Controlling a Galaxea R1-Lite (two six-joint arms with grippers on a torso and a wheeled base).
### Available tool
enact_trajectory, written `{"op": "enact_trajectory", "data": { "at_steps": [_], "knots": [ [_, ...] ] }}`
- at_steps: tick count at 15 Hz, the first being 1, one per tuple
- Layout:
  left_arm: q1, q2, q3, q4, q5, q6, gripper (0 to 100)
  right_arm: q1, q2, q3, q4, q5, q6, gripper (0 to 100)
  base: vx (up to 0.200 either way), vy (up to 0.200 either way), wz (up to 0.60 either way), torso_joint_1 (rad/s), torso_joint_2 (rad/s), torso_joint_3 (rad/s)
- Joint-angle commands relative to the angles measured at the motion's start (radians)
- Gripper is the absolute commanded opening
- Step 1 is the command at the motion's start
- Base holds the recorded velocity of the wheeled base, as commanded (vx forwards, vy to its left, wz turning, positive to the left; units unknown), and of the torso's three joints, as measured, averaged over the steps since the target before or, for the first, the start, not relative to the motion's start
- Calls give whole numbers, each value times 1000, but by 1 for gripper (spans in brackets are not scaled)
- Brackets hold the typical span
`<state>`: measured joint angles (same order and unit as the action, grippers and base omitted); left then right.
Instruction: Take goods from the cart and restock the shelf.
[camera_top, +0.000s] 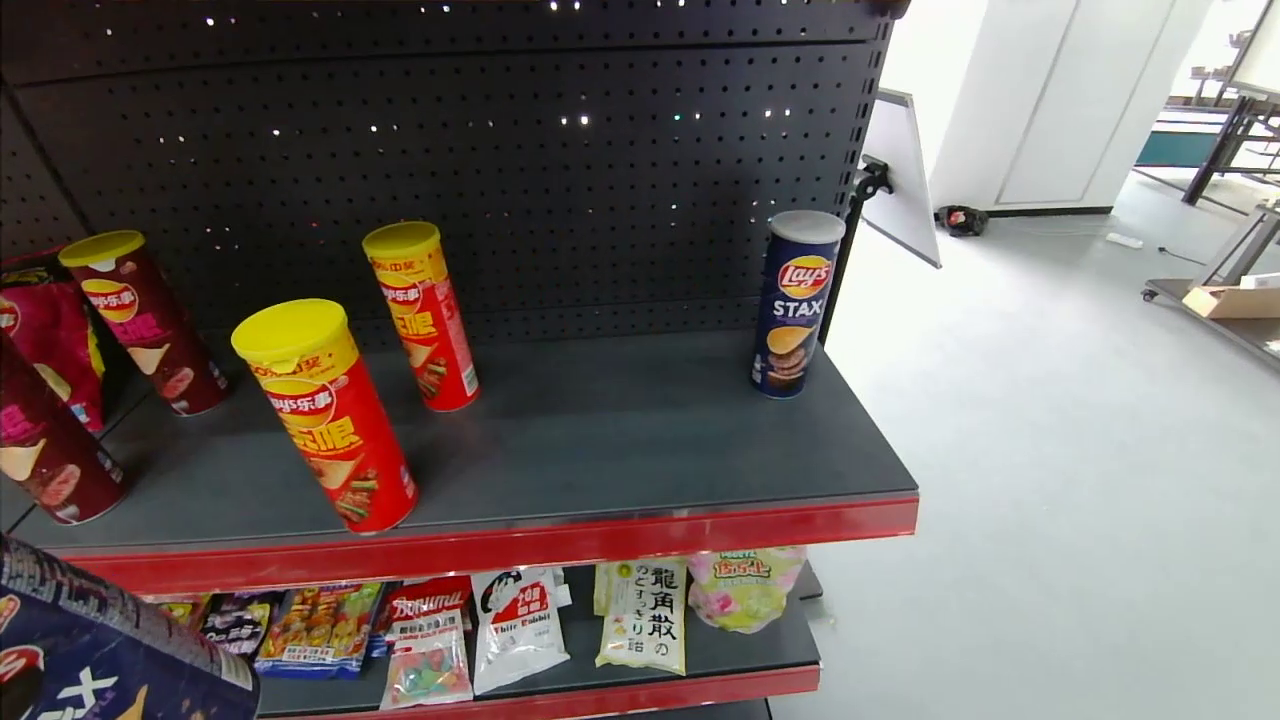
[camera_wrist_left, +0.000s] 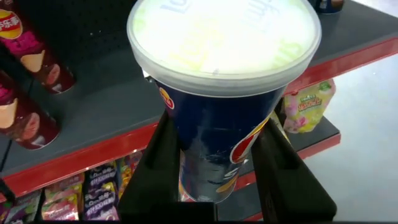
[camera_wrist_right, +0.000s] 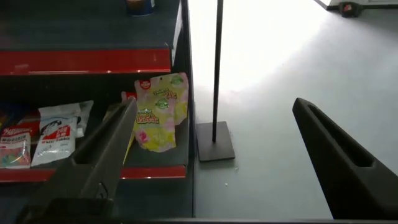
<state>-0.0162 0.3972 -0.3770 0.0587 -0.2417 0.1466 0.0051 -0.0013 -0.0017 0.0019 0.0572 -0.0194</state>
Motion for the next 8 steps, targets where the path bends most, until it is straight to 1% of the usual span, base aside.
{"op": "enact_trajectory", "data": {
  "at_steps": [1, 2, 3, 4, 5, 6, 7, 8],
  "knots": [
    [-2, 0, -11, 0, -37, -30, 0, -1, 1, 0, 0, 6, -2, 100, 0, 0, 0, 0, 0, 0],
    [-2, -5, -13, 0, -77, -55, 0, -1, 1, 0, 0, 9, -4, 100, 0, 0, 0, 0, 0, 0],
    [-2, -8, -11, 0, -91, -59, 0, -1, 1, -9, -2, 26, 1, 100, 0, 0, 0, 0, 0, 0],
    [-2, -8, -13, 0, -94, -59, 0, 9, 66, -98, 3, 62, 16, 100, 0, 0, 0, 0, 0, 0],
    [-2, 5, -10, 0, -97, -61, 0, 10, 261, -251, 3, 59, 91, 100, 0, 0, 0, 0, 0, 0],
    [-2, 12, -3, 1, -94, -61, 0, 16, 397, -353, 7, 65, 145, 100, 0, 0, 0, 0, 0, 0],
    [-2, 17, -5, 1, -91, -61, 0, 19, 455, -373, 6, 70, 137, 100, 0, 0, 0, 0, 0, 0],
    [-2, 25, -6, 4, -93, -61, 0, 39, 573, -389, -8, 98, 111, 100, 0, 0, 0, 0, 0, 0]
  ]
}}
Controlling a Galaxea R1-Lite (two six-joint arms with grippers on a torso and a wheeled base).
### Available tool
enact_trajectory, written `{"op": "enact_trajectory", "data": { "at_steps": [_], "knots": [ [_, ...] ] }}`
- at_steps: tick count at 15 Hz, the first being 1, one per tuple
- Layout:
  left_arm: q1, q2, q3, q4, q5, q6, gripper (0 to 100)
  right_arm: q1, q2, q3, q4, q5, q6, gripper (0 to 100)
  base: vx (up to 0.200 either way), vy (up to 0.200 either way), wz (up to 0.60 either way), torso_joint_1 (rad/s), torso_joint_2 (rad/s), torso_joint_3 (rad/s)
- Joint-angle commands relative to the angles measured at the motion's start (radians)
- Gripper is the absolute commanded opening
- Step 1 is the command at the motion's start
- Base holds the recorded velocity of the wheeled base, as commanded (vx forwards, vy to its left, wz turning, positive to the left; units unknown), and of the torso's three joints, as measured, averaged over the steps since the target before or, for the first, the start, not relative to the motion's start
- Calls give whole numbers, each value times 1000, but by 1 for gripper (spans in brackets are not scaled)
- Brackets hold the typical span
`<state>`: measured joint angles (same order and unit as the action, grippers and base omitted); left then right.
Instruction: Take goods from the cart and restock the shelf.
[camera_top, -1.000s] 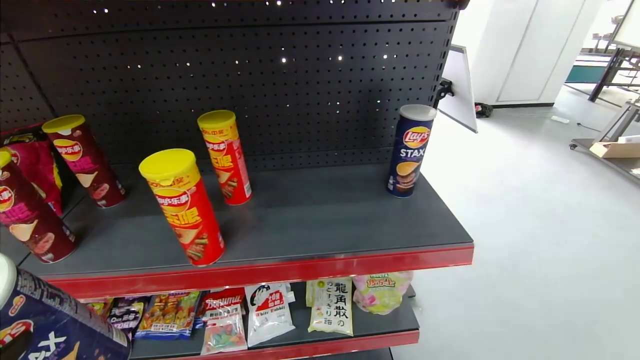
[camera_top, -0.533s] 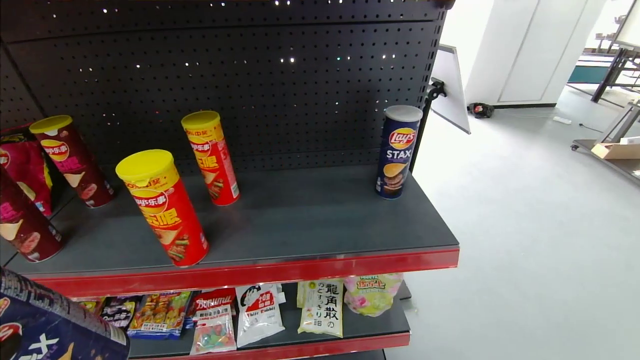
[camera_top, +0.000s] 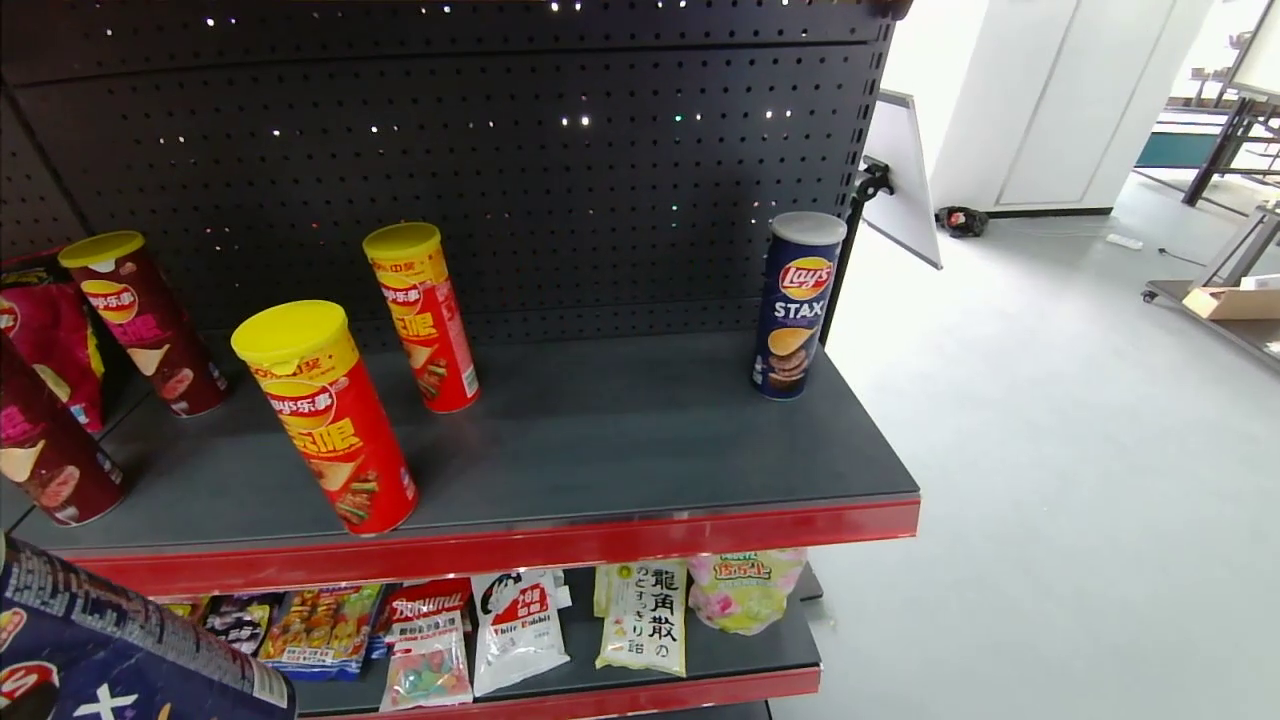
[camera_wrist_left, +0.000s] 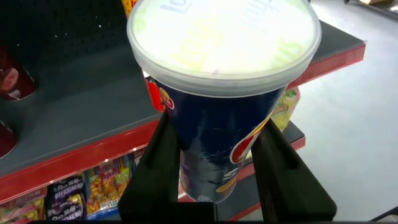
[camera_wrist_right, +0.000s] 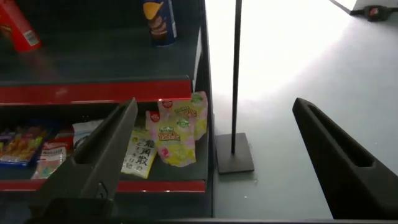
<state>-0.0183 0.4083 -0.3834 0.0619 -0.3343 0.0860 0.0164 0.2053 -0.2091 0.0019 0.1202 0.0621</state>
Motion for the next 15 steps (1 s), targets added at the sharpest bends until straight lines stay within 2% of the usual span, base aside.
{"op": "enact_trajectory", "data": {
  "at_steps": [1, 3, 7, 8, 11, 14, 15],
  "knots": [
    [0, 17, 0, -1, 0, 0, 0, 43, 440, -196, -43, 42, 19, 100, 0, 0, 0, 0, 0, 0],
    [0, 29, -11, -1, -9, 0, 0, 89, 654, -184, -214, 84, 18, 100, 0, 0, 0, 0, 0, 0],
    [-2, 66, -22, -1, -51, -3, 0, 65, 1043, -208, -591, 282, -25, 100, 0, 0, 0, 0, 0, 0],
    [-2, 72, -22, -1, -52, -3, 0, 59, 1114, -230, -648, 314, -33, 100, 0, 0, 0, 0, 0, 0],
    [0, 95, -35, -4, -51, -5, 0, 33, 1240, -311, -680, 421, -41, 100, 0, 0, 0, 0, 0, 0],
    [-2, 129, -58, -4, -58, -5, 0, -26, 1385, -434, -681, 592, -130, 100, 0, 0, 0, 0, 0, 0],
    [-2, 129, -57, -2, -58, -5, 0, -32, 1413, -454, -683, 615, -150, 100, 0, 0, 0, 0, 0, 0]
  ]
}}
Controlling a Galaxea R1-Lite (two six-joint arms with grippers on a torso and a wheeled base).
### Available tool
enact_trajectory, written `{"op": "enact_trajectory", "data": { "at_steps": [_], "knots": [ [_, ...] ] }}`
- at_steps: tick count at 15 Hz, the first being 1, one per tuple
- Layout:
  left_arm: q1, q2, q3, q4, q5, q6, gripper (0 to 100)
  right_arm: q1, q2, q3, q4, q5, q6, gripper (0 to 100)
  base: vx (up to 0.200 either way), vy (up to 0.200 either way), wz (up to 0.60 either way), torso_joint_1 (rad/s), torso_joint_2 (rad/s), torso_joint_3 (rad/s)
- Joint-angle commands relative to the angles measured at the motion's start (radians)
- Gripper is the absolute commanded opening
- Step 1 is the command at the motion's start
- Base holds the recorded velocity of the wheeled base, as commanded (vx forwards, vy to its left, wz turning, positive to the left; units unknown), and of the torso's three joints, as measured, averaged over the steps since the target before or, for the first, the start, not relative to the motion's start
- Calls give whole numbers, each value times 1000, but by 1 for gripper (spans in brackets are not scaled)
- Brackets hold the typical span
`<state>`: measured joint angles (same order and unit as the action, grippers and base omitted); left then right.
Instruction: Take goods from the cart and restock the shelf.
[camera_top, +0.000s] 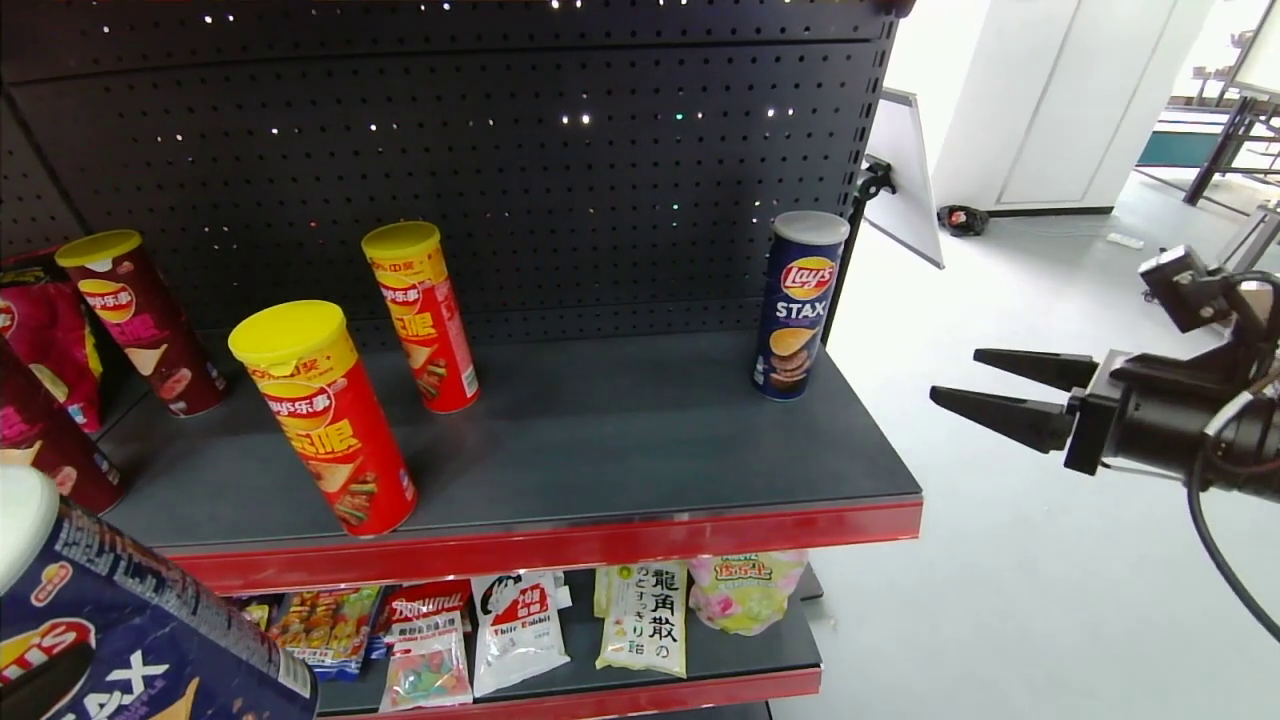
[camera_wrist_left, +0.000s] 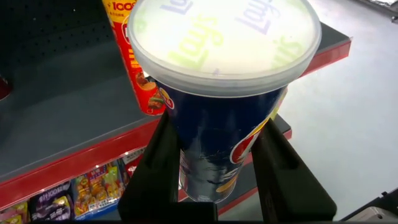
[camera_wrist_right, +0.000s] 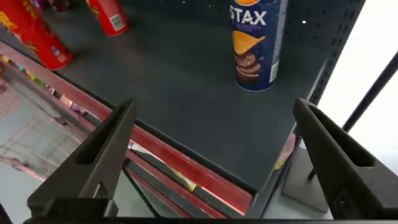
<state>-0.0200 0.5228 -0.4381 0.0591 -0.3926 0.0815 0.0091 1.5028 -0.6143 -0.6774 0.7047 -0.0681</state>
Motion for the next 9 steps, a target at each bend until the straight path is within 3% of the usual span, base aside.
{"op": "enact_trajectory", "data": {
  "at_steps": [1, 5, 9],
  "knots": [
    [0, 16, -1, 1, 1, 0, 0, -31, 172, -99, -5, 44, -55, 100, 0, 0, 0, 0, 0, 0],
    [2, 23, -18, 1, 11, 0, 0, -34, 304, -256, -5, 62, -72, 100, 0, 0, 0, 0, 0, 0],
    [2, 36, -19, -1, 11, 4, 0, -47, 381, -351, -5, 208, -64, 100, 0, 0, 0, 0, 0, 0]
  ]
}}
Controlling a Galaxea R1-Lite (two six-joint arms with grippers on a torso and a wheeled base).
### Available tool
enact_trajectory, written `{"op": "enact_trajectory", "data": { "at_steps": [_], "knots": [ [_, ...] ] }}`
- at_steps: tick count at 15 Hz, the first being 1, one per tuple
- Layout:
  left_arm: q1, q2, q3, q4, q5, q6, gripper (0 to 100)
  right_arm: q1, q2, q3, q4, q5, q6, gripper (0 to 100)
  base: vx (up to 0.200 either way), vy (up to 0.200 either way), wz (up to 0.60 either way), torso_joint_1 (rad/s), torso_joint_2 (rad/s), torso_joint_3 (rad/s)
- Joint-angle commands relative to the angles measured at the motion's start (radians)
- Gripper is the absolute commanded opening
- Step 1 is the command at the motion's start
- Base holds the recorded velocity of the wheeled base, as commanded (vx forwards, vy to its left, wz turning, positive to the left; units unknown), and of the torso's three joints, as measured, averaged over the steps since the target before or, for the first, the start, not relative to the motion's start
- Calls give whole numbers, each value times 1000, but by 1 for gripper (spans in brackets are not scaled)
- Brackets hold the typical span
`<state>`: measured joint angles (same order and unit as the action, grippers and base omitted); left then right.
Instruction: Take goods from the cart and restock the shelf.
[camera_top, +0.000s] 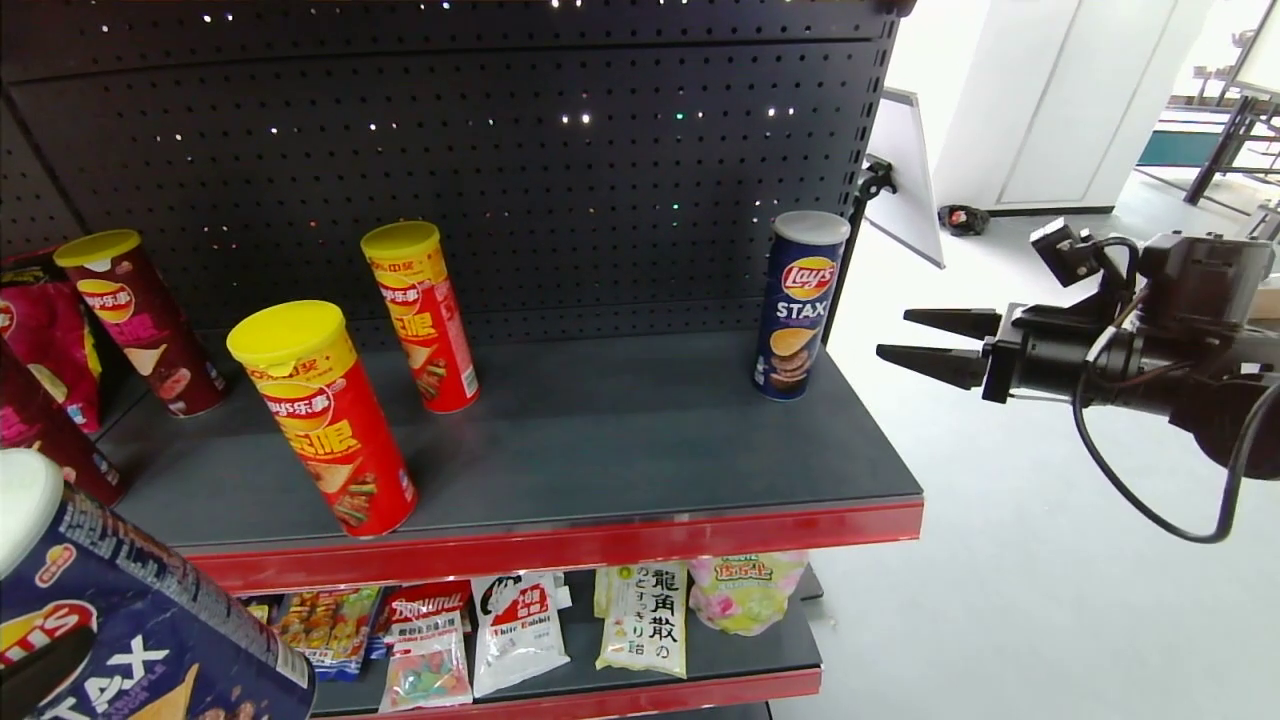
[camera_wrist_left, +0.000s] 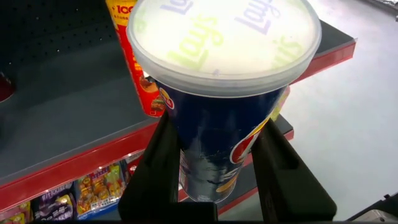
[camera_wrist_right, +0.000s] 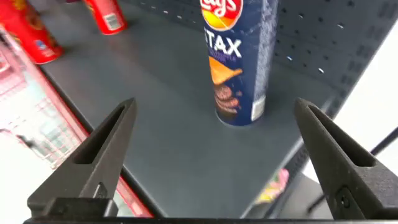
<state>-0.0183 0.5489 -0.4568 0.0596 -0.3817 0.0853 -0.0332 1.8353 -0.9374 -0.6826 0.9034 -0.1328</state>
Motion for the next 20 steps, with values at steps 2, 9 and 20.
{"op": "enact_trajectory", "data": {
  "at_steps": [2, 9, 20],
  "knots": [
    [0, 14, 0, -1, -2, 2, 0, -1, 82, -60, 1, 28, -4, 100, 0, 0, 0, 0, 0, 0],
    [0, 88, -29, -3, 0, 21, 0, 42, 211, -238, 1, 45, 4, 100, 0, 0, 0, 0, 0, 0],
    [0, 98, -42, -3, 1, 36, 0, 96, 283, -333, 1, 54, 13, 100, 0, 0, 0, 0, 0, 0]
  ]
}}
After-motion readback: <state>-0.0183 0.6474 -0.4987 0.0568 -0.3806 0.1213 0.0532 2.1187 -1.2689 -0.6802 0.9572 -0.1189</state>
